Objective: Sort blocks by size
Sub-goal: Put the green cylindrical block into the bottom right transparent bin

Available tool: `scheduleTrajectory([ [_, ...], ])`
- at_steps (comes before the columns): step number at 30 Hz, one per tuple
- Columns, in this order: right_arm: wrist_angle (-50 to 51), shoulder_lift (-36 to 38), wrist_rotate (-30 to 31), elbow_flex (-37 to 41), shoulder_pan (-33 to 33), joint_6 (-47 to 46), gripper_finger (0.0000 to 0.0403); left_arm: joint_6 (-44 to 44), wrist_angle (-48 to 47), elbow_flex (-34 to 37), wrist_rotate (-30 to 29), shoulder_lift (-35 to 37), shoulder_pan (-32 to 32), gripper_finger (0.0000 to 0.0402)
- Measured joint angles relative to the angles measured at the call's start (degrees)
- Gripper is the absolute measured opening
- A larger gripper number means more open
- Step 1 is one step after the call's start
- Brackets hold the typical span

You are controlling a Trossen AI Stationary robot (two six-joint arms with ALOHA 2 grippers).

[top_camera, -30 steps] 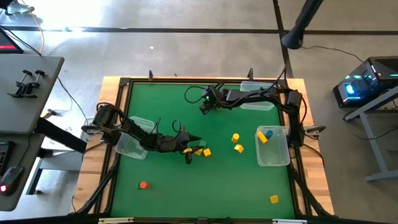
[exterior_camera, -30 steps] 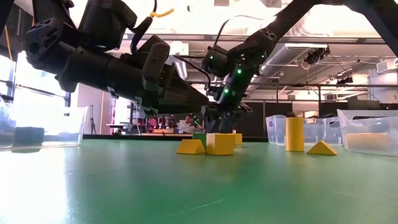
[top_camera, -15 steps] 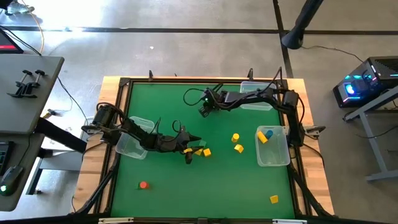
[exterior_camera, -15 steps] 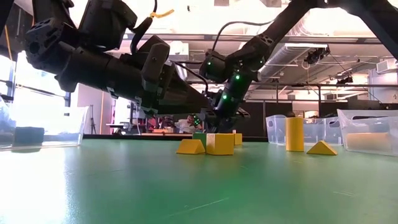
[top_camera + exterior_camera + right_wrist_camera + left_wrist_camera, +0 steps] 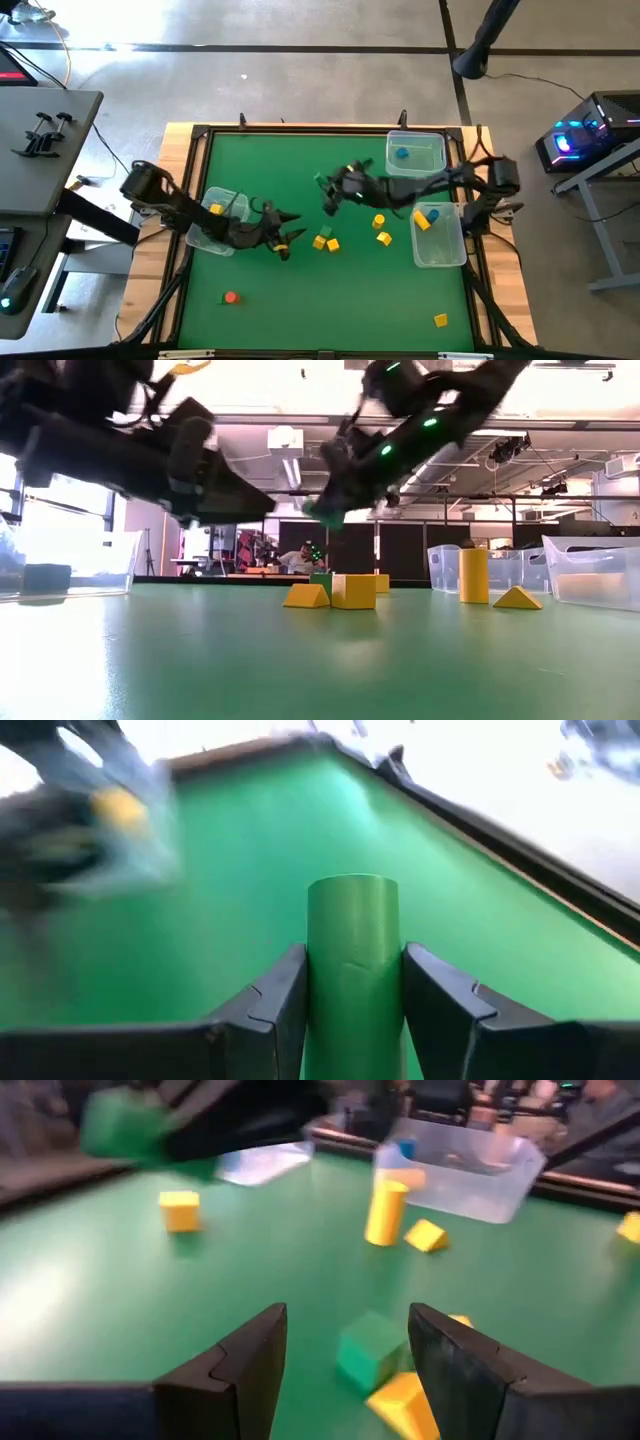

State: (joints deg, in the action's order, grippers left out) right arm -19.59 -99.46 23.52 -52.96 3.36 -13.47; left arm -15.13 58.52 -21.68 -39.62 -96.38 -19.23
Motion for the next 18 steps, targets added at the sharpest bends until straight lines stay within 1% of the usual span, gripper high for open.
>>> scheduleTrajectory([
  [2, -14.1, 1.75, -0.06, 6.04, -3.07, 0.54, 0.013, 2.95, 1.77, 0.65, -2.59, 1.07, -0.98, 0.0195],
  [4, -29.38, 2.01, -1.48, 10.53, -5.81, 2.48, 0.013, 7.39, 5.11, 0.73, -2.59, 1.18, -1.29, 0.0195],
  [5, -36.08, 1.98, -3.83, 12.21, -6.86, 4.04, 0.013, 9.66, 7.13, 0.62, -1.33, 0.97, -1.2, 0.0195],
  [7, -45.18, 1.29, -7.8, 14.24, -8.69, 6.76, 0.013, 13.85, 11.42, -0.5, 2.23, -0.07, -0.45, 0.0195],
  [9, -48.63, 0.36, -9.36, 14.63, -10.43, 8.72, 0.013, 17.05, 14.31, -1.89, 5.85, -1.35, 0.52, 0.0195],
  [13, -49.11, -1.01, -10.74, 11.44, -13.46, 12.32, 0.013, 21.96, 15.02, -5.77, 13.22, -4.05, 2.37, 0.0196],
  [15, -48.95, -2.12, -11.65, 9.87, -14.8, 14.38, 0.013, 22.81, 15.23, -7.6, 15.91, -5.31, 3.24, 0.0199],
  [18, -48.51, -2.66, -11.96, 8.54, -16.62, 16.97, 0.0129, 22.49, 15.08, -9.46, 17.8, -6.43, 4.08, 0.0208],
])
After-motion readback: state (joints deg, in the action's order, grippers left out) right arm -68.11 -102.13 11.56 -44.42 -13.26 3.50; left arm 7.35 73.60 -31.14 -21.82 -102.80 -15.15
